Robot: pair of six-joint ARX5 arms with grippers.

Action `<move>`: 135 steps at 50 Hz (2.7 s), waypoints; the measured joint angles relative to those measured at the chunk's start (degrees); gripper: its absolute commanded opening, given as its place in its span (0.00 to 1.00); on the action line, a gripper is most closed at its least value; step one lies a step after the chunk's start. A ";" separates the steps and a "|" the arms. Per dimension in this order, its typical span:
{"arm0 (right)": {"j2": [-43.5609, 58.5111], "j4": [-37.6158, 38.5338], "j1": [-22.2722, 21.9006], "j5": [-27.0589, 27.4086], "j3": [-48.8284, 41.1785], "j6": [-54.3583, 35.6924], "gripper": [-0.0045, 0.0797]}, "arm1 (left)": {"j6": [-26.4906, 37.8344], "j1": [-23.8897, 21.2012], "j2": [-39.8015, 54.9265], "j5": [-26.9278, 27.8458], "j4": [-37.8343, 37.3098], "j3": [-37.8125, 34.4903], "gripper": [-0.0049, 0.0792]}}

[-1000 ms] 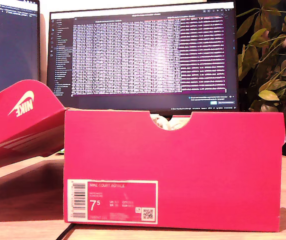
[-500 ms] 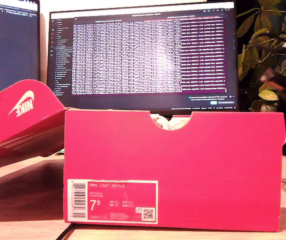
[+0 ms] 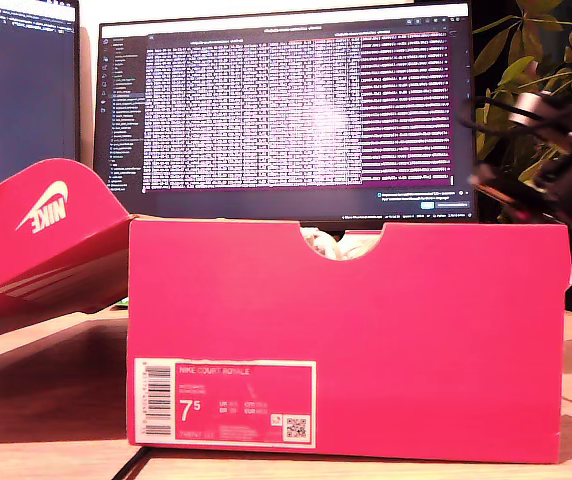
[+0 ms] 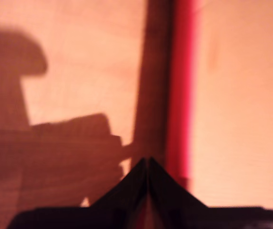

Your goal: Close the red shoebox by pushing the lid with your left arm and holding the box in place with your right arm

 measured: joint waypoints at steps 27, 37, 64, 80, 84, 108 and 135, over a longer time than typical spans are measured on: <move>2.64 0.48 3.76 0.33 1.88 0.00 0.04 | 0.39 -1.66 3.13 5.07 -1.01 0.59 0.04; 2.91 0.85 4.35 0.61 1.88 -0.02 0.04 | 0.42 -1.60 3.13 8.37 -2.62 4.92 0.04; 2.91 1.05 4.26 1.51 1.90 -0.02 0.04 | 2.75 -0.63 2.10 18.14 -15.15 22.29 0.04; 2.91 1.07 4.24 1.57 1.90 -0.02 0.04 | 2.62 -5.40 -3.28 25.99 -16.72 29.83 0.04; 2.91 1.14 4.24 1.66 1.90 -0.02 0.04 | 1.60 -8.11 -4.44 27.52 -16.22 31.65 0.04; 2.95 -6.73 -4.55 7.39 7.50 -4.57 0.04 | -5.81 -25.62 -5.35 28.92 -5.27 36.50 0.04; 2.93 -18.82 -11.91 10.80 12.66 -13.51 0.04 | -7.54 -32.61 -5.57 21.42 -6.27 49.64 0.04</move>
